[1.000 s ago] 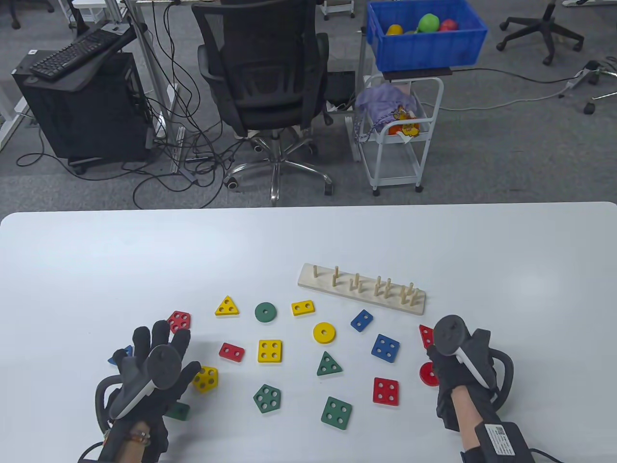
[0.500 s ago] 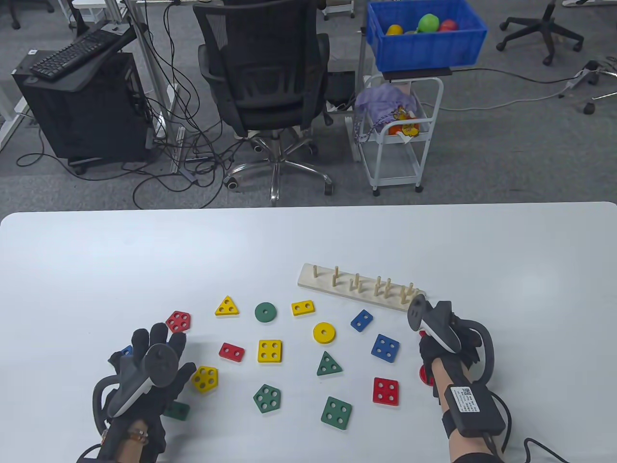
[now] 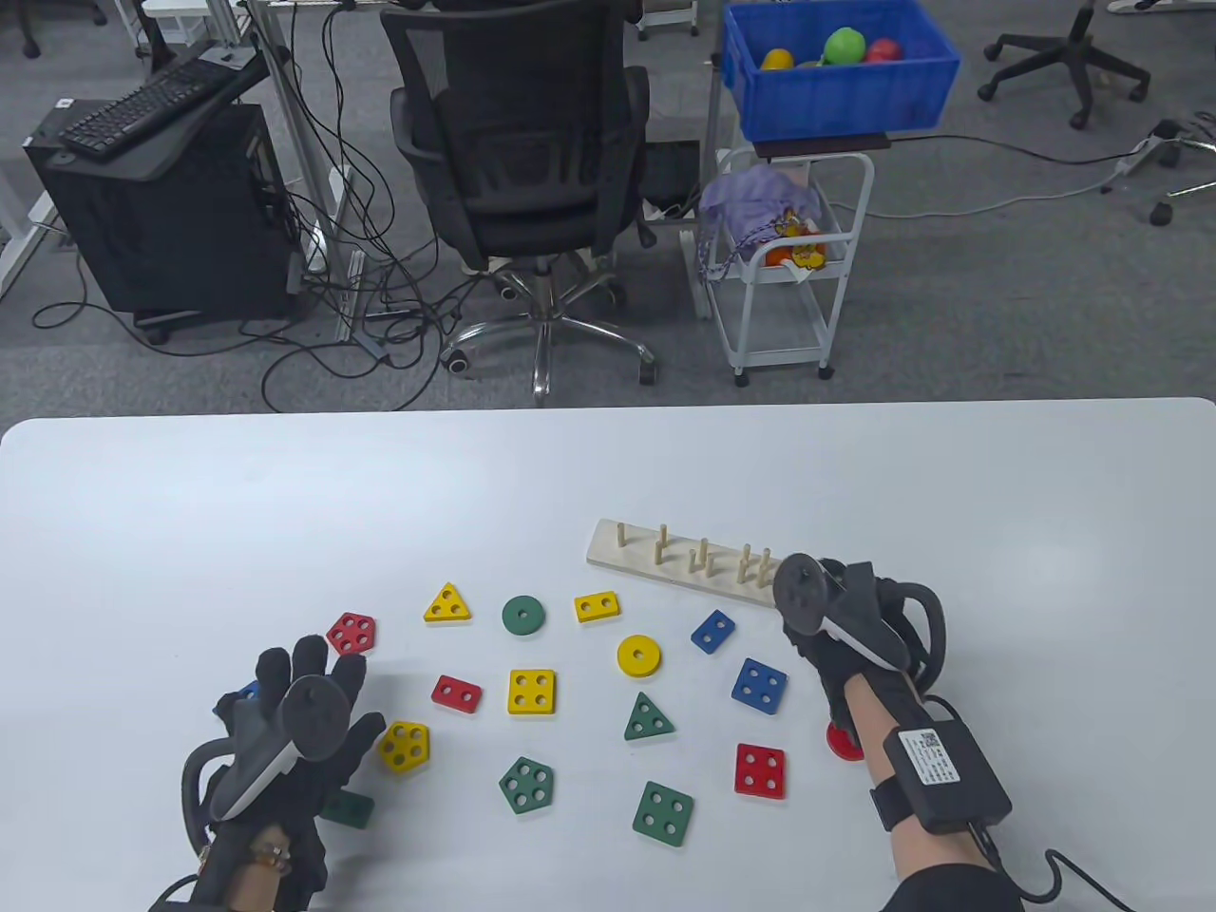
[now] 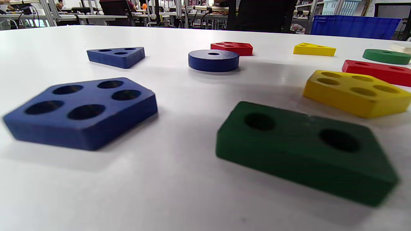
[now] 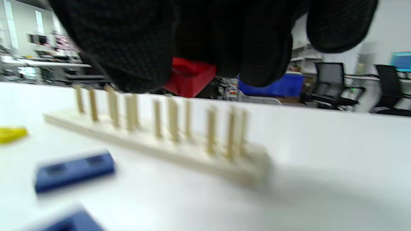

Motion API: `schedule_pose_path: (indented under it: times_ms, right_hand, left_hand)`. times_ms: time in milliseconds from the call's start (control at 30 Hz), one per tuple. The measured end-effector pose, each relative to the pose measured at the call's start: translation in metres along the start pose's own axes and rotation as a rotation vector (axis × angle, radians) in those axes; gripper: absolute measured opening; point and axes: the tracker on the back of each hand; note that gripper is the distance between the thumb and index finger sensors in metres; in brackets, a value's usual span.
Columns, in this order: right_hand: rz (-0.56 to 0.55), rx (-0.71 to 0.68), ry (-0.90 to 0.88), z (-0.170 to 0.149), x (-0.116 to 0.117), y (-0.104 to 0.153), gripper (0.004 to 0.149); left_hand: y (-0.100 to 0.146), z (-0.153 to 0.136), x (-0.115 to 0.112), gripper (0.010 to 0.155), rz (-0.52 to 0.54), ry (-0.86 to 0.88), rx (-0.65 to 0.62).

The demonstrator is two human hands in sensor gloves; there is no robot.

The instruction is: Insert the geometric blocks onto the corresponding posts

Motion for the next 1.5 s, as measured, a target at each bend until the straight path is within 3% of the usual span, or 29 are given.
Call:
schedule_pose_path:
  times_ms: [133,300,800,1067,1167,1267,1400,1500]
  right_hand:
    - [-0.032,-0.043,0.017,0.036,-0.008,-0.032,0.058]
    - [0.0,-0.052,0.1,0.065,0.01,-0.059,0.057]
    - [0.067,-0.029,0.032,0.069,0.028,-0.079,0.056]
    - [0.081,-0.015,0.039,0.068,0.029,-0.079,0.056]
    - [0.076,-0.002,0.057,0.065,0.029,-0.077,0.067]
    - [0.063,-0.01,-0.002,0.054,0.021,-0.071,0.066]
    - [0.055,-0.058,-0.006,0.035,0.008,-0.046,0.064]
    - [0.093,-0.108,0.0,0.018,0.007,-0.009,0.062]
  left_hand:
    - [0.001,-0.001,0.001,0.071,0.003,-0.004,0.005]
    - [0.002,-0.001,0.002,0.071,0.006,-0.002,0.01]
    - [-0.002,-0.004,-0.003,0.071,-0.026,-0.017,0.031]
    - [0.0,-0.003,-0.002,0.071,-0.036,-0.028,0.036]
    - [0.0,-0.003,-0.002,0.071,-0.035,-0.029,0.039]
    - [0.0,-0.004,-0.001,0.071,-0.033,-0.021,0.039]
    - [0.0,-0.004,0.0,0.072,-0.031,-0.016,0.038]
    - [0.0,-0.003,0.001,0.072,-0.024,-0.008,0.029]
Point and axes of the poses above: the tracker on the back of each hand, its own z axis roughly to the thumb side, its own y axis roughly from the fingertips to the wrist, x = y × z, and after that the axes turned 8 degrees about y, right-handed
